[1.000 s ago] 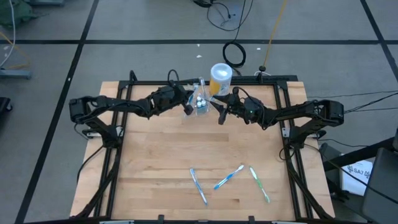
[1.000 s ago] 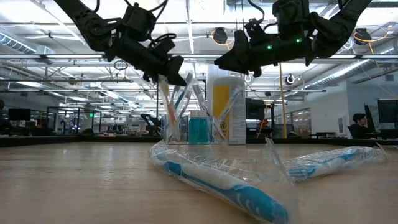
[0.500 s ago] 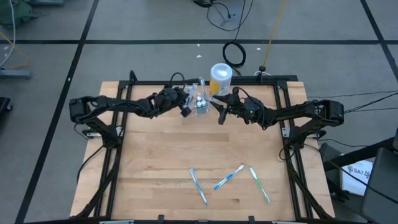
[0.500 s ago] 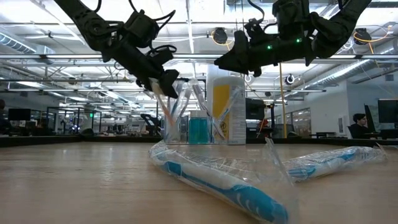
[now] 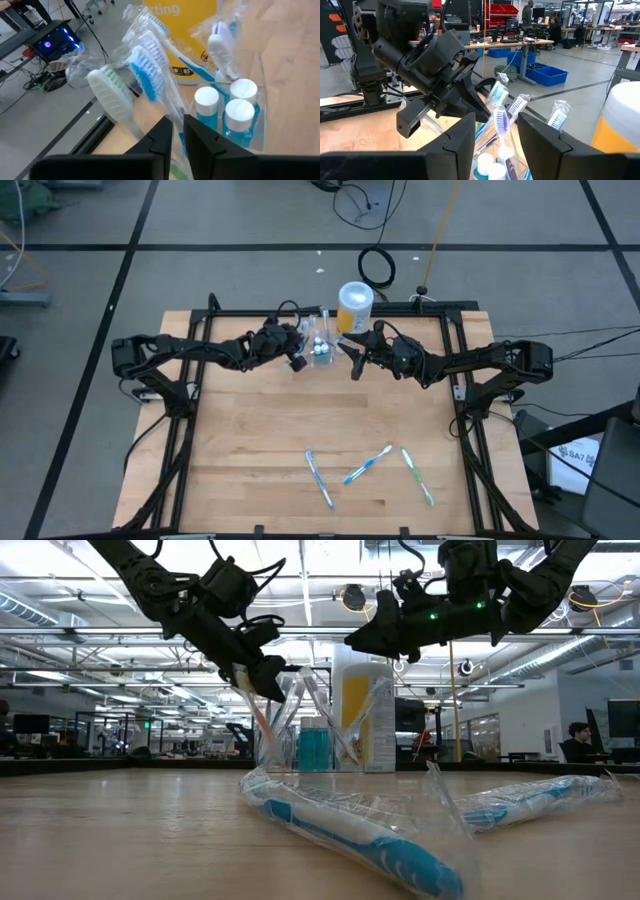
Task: Pick & Place toothbrushing station
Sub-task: Put the left blue toothbrush into the left section of the transparent organizer, then put the green toothbrush into the right section of the transparent organizer
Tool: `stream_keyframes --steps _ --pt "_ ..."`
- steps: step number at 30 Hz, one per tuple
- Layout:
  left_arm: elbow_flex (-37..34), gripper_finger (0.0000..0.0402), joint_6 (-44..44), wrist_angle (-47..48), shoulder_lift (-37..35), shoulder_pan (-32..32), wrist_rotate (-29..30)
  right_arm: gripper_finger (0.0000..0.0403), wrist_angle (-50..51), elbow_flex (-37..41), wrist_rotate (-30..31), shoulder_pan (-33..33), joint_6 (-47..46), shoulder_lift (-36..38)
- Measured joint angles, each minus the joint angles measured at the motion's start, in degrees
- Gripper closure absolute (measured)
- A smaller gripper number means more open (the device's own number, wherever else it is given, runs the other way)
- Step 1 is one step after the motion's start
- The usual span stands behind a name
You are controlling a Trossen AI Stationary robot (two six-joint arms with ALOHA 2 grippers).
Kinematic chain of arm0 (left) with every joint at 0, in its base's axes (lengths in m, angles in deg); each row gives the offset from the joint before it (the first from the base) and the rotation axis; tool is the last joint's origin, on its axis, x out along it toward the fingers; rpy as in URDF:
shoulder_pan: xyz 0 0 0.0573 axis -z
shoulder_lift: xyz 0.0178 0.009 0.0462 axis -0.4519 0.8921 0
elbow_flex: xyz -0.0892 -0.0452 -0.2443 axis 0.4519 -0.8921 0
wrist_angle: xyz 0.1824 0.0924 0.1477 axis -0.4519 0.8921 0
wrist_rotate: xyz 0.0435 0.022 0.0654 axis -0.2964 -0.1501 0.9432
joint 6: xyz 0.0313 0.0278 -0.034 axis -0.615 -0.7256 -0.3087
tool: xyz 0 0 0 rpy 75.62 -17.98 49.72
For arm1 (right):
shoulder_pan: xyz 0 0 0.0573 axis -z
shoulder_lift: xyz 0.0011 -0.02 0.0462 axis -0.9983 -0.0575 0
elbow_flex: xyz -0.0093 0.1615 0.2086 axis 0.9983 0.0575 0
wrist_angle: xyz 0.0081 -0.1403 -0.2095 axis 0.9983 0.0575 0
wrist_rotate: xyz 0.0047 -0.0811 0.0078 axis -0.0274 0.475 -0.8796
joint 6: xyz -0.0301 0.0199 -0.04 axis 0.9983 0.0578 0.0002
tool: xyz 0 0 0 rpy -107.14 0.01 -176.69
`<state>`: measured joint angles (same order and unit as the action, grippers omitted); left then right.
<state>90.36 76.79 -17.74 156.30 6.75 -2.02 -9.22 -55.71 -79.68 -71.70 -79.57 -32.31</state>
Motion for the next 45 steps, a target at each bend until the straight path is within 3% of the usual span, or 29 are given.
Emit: stream_keyframes --steps 8,13,27,31,37,40,45 --pt "-0.1 0.0303 0.1 0.2 -0.8 0.2 0.0 0.0264 0.0 0.0 0.0 0.0 0.0 0.0" --pt "-0.1 0.0282 0.1 1.8 -5.2 1.3 0.4 0.0264 0.7 0.0 0.0 0.0 0.0 0.0" --pt "-0.1 0.0277 2.0 11.4 -18.9 6.7 1.4 0.0264 6.8 0.0 -0.5 -1.2 -2.7 0.0" --pt "0.0 0.0277 2.0 12.2 -21.0 8.7 1.4 0.0264 10.7 -0.2 -2.7 -4.4 0.4 3.8" --pt "0.0 0.0277 2.0 16.2 -22.4 10.8 1.4 0.0264 28.4 -2.2 7.2 -12.3 1.6 14.9" --pt "-0.1 0.0277 1.5 17.6 -22.3 11.2 1.4 0.0264 34.3 -2.1 7.5 -16.3 1.4 18.7" --pt "-0.1 0.0277 -0.1 19.3 -21.8 11.1 1.6 0.0264 39.1 0.4 6.5 -23.3 -7.1 19.8"
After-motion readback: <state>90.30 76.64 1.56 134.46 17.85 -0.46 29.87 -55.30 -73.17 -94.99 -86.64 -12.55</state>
